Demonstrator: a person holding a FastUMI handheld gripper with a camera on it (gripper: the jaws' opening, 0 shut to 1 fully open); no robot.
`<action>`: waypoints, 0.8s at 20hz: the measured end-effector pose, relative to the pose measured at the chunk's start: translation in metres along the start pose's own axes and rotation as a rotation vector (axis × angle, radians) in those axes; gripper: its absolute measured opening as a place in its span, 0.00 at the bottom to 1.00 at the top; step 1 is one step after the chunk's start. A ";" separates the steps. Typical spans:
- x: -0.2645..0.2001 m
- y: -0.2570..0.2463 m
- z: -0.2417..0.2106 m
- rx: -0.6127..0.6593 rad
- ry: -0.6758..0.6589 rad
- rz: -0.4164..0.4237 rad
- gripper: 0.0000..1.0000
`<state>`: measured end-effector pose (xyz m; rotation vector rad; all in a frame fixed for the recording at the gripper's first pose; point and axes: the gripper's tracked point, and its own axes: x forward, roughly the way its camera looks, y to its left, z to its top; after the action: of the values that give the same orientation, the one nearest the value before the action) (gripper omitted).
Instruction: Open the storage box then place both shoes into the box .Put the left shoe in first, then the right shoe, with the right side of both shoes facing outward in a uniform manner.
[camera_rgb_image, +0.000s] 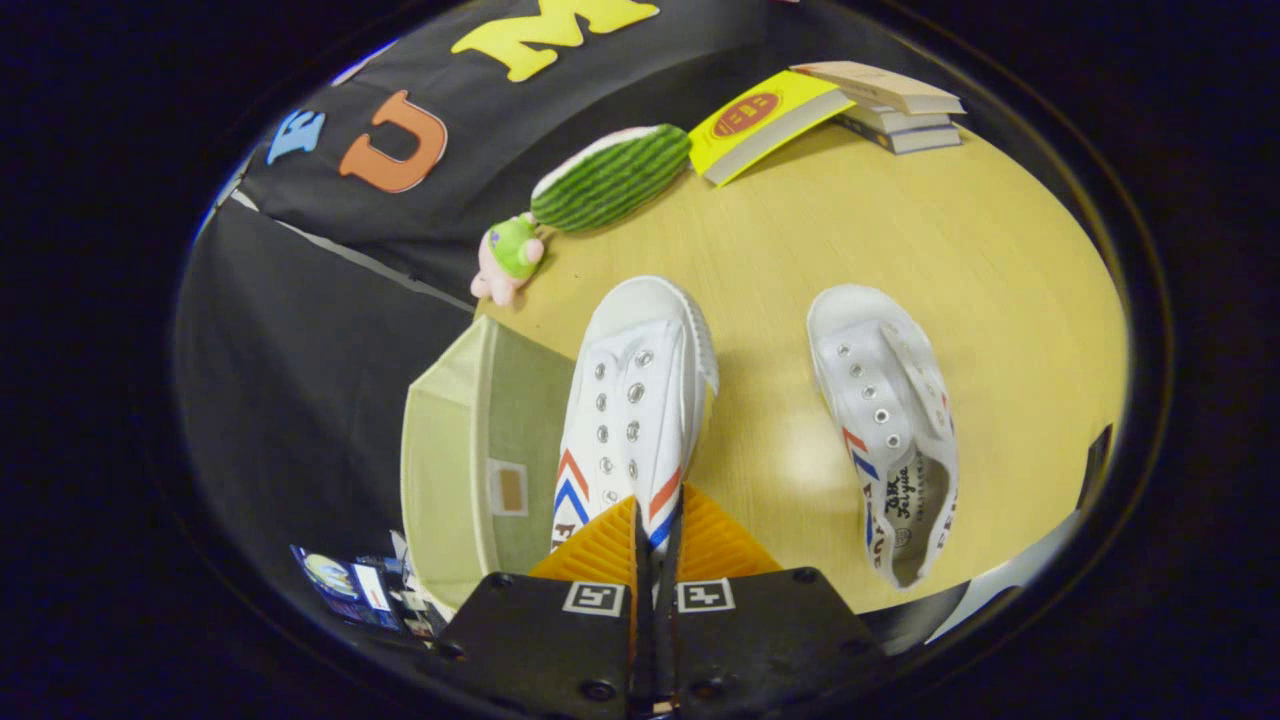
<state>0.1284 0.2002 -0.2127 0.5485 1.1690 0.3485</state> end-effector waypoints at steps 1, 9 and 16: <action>-0.008 0.009 0.003 -0.001 -0.016 0.015 0.06; -0.057 0.063 0.022 -0.013 -0.117 0.091 0.06; -0.065 0.148 0.013 -0.067 -0.133 0.184 0.06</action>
<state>0.1208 0.2843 -0.0744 0.6137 0.9776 0.4997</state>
